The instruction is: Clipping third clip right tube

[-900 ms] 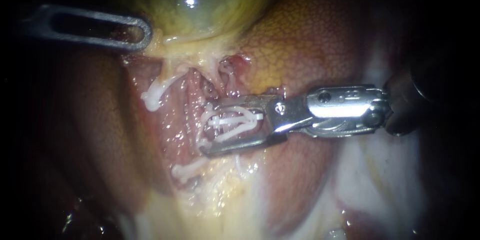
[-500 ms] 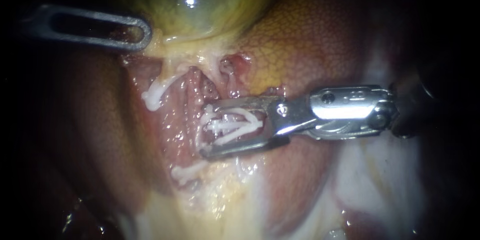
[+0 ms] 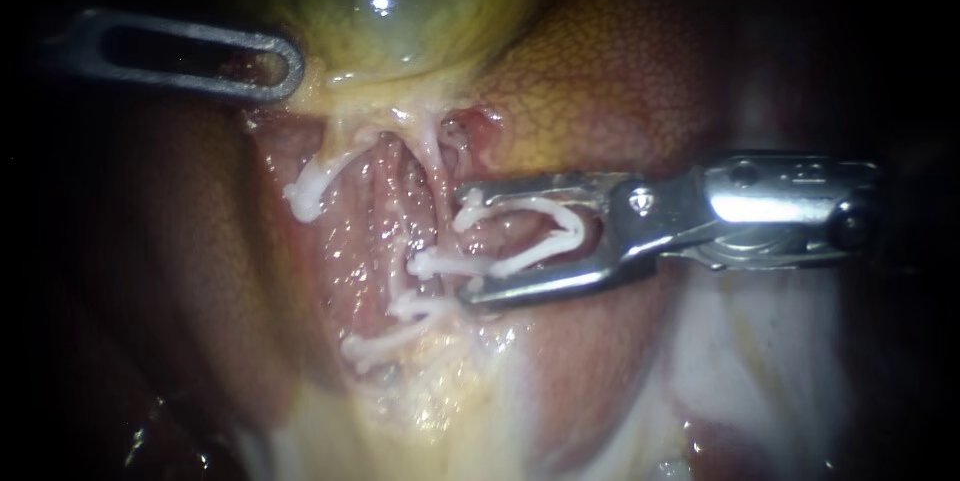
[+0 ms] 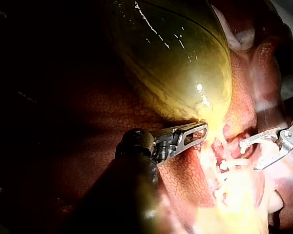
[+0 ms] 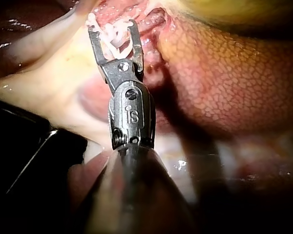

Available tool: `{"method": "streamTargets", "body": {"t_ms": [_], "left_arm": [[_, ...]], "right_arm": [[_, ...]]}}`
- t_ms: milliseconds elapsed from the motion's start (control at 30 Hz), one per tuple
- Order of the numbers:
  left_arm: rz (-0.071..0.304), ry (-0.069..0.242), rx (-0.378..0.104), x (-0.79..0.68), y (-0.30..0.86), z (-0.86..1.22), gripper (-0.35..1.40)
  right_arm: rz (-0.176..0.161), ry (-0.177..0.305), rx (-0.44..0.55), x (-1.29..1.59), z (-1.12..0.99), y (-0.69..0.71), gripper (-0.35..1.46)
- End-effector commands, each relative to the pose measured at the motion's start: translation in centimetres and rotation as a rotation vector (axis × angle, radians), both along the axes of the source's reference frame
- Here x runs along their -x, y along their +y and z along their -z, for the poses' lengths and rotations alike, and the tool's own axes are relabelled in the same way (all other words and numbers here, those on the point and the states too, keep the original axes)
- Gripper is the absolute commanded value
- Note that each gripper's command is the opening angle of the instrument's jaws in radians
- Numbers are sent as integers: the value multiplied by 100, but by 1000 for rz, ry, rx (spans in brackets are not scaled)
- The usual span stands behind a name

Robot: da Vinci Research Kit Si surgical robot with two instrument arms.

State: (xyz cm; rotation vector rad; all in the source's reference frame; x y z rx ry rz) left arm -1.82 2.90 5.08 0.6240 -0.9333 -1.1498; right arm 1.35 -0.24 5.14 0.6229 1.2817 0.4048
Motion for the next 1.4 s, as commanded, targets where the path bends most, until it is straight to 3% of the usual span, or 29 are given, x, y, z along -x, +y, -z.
{"method": "streamTargets", "body": {"t_ms": [33,267,567,1000,1200,1400], "left_arm": [[0,0,0,0,0,0,-35],[0,0,0,0,0,0,-35],[1,1,1,1,-1,-2,-35],[1,1,1,1,-1,-2,-35],[0,1,1,1,-1,-2,-35],[0,1,1,1,-1,-2,-35]], "right_arm": [[0,-1,0,2,-2,1,43],[-10,-9,6,6,-24,9,43],[-20,-17,20,-11,-52,6,43],[5,0,0,-43,-80,-2,43],[11,36,-4,-56,-84,-5,43],[1,127,-18,-61,-83,-2,43]]}}
